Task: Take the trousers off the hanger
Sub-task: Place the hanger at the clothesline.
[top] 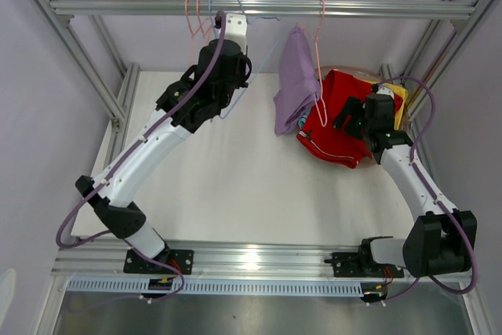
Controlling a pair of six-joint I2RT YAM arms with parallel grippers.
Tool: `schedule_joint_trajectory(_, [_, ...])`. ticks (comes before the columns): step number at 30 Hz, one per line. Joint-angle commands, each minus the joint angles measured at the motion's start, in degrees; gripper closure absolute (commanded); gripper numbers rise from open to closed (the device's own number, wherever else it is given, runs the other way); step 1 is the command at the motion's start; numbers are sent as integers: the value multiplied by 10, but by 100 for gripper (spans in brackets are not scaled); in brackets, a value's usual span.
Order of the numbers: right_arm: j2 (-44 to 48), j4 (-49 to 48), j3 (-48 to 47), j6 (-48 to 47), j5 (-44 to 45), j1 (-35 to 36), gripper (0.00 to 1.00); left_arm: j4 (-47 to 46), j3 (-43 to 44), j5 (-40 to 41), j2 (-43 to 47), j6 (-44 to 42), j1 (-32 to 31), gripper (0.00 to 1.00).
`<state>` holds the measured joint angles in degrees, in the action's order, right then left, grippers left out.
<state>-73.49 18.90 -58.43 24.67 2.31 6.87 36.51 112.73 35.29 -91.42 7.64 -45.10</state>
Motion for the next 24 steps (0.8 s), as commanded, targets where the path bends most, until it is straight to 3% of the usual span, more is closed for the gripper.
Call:
schedule_joint_trajectory(1, [-8, -15, -1, -9, -16, -5, 20, -7, 60, -23, -12, 24, 35, 99])
schedule_joint_trajectory(17, [-18, -27, 10, -8, -42, -6, 20, -26, -25, -60, -10, 27, 102, 100])
schedule_joint_trajectory(24, [-13, -27, 20, -8, -49, -5, 20, -63, -104, -83, 5, 33, 133, 99])
